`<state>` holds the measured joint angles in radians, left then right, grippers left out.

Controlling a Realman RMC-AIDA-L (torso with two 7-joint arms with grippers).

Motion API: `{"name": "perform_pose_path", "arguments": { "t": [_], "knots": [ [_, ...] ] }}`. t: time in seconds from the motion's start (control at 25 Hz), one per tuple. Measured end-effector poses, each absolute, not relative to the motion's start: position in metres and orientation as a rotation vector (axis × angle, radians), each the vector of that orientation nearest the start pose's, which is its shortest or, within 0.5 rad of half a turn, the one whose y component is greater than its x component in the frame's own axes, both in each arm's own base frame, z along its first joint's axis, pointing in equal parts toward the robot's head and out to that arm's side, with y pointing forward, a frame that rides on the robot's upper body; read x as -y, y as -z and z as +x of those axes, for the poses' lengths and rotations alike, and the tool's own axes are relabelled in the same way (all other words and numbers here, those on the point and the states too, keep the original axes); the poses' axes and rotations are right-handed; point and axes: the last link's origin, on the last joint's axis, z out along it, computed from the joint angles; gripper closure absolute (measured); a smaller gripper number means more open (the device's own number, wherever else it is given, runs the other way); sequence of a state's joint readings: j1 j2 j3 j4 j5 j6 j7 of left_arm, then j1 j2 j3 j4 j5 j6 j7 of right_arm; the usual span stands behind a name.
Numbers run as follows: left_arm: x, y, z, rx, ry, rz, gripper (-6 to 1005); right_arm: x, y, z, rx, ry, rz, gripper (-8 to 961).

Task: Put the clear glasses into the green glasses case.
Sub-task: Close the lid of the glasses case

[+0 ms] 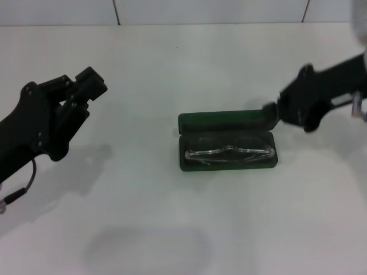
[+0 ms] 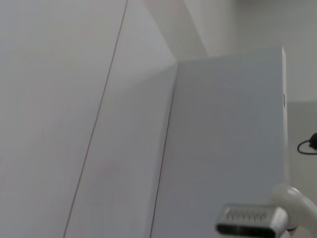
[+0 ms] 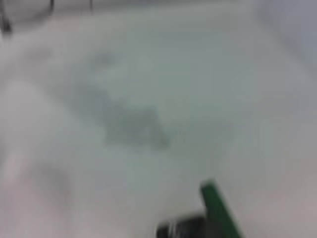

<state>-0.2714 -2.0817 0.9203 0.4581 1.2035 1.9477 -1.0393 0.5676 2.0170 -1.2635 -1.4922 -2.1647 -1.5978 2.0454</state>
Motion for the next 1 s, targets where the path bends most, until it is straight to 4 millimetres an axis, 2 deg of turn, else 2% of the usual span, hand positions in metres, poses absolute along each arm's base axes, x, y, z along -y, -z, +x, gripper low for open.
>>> {"name": "perform_pose_path", "arguments": {
  "t": [0.12, 0.24, 0.36, 0.52, 0.64, 0.72, 0.76, 0.84, 1.0],
  "knots": [
    [-0.246, -0.031, -0.254, 0.342, 1.613, -2.258, 913, -0.351, -0.053, 0.121, -0.172, -0.138, -2.875, 945],
    [-0.251, -0.032, -0.25, 0.353, 1.633, -2.271, 912, -0.351, -0.069, 0.128, -0.16, -0.259, -2.821, 944],
    [-0.264, -0.036, -0.242, 0.36, 1.641, -2.299, 910, -0.345, -0.083, 0.15, -0.165, -0.346, -2.757, 943],
    [-0.291, -0.041, -0.227, 0.395, 1.591, -2.362, 909, -0.327, -0.102, 0.195, -0.181, -0.416, -2.655, 934],
    [-0.314, -0.035, -0.217, 0.457, 1.469, -2.444, 908, -0.315, -0.108, 0.22, -0.298, -0.505, -2.599, 910],
    [-0.335, -0.02, -0.208, 0.54, 1.291, -2.562, 907, -0.307, -0.108, 0.233, -0.367, -0.587, -2.578, 893],
    [-0.335, -0.02, -0.208, 0.54, 1.291, -2.562, 906, -0.303, -0.108, 0.24, -0.392, -0.629, -2.566, 885],
    [-0.349, -0.007, -0.202, 0.612, 1.155, -2.631, 906, -0.291, -0.11, 0.251, -0.403, -0.692, -2.543, 869],
    [-0.369, 0.013, -0.188, 0.618, 0.971, -2.702, 904, -0.267, -0.116, 0.277, -0.447, -0.782, -2.486, 847]
  ]
}}
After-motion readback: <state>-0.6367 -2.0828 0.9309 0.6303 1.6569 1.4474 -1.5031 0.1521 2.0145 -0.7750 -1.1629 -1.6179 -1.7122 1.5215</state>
